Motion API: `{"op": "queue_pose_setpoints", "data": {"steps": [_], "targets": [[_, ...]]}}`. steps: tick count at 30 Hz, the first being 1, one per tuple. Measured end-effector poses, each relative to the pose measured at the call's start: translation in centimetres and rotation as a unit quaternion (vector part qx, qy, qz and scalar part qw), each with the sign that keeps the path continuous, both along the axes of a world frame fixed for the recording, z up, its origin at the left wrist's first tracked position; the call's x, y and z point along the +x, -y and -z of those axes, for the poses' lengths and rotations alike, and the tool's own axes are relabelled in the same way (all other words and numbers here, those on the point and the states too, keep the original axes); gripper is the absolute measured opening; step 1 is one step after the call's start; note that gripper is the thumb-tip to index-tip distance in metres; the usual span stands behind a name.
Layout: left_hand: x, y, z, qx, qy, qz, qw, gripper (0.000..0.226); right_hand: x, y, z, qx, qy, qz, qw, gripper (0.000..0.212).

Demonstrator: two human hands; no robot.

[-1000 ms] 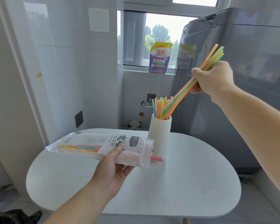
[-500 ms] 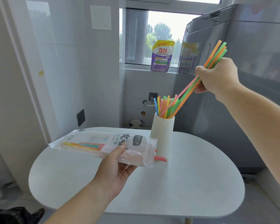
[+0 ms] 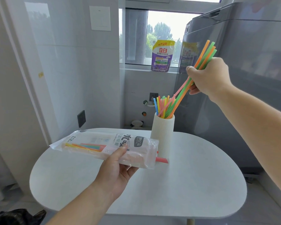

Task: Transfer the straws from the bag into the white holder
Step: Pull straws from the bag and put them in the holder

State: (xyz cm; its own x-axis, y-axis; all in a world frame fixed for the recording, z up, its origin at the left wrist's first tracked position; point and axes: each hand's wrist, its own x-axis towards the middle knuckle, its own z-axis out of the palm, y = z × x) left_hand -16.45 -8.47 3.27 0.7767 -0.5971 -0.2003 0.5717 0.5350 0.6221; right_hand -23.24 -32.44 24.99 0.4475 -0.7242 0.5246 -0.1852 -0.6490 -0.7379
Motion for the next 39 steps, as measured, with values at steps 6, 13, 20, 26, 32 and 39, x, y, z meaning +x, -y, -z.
{"op": "queue_pose_setpoints", "data": {"steps": [6,13,20,26,32,39], "targets": [[0.0,-0.1,0.0,0.003,0.01,0.002,1.0,0.038,0.2,-0.2,-0.4,-0.051,-0.014,-0.006,0.999,0.025],[-0.1,0.0,0.0,0.005,0.007,0.002,1.0,0.04,1.3,0.1,0.0,-0.032,-0.05,-0.02,0.998,0.022],[0.0,-0.1,0.1,0.003,0.004,-0.001,1.0,0.036,2.2,0.5,-0.1,-0.009,-0.057,-0.035,0.998,0.024],[0.0,0.0,0.2,0.0,0.005,0.003,1.0,0.042,1.8,0.6,-0.5,-0.001,-0.082,-0.073,0.994,0.02],[0.0,0.0,0.2,0.004,0.006,0.009,1.0,0.038,1.7,0.9,-0.4,-0.006,-0.09,-0.053,0.994,0.023],[0.0,0.0,0.2,0.01,0.005,0.012,1.0,0.036,2.4,0.8,-0.3,-0.055,-0.082,-0.034,0.995,0.024]]}}
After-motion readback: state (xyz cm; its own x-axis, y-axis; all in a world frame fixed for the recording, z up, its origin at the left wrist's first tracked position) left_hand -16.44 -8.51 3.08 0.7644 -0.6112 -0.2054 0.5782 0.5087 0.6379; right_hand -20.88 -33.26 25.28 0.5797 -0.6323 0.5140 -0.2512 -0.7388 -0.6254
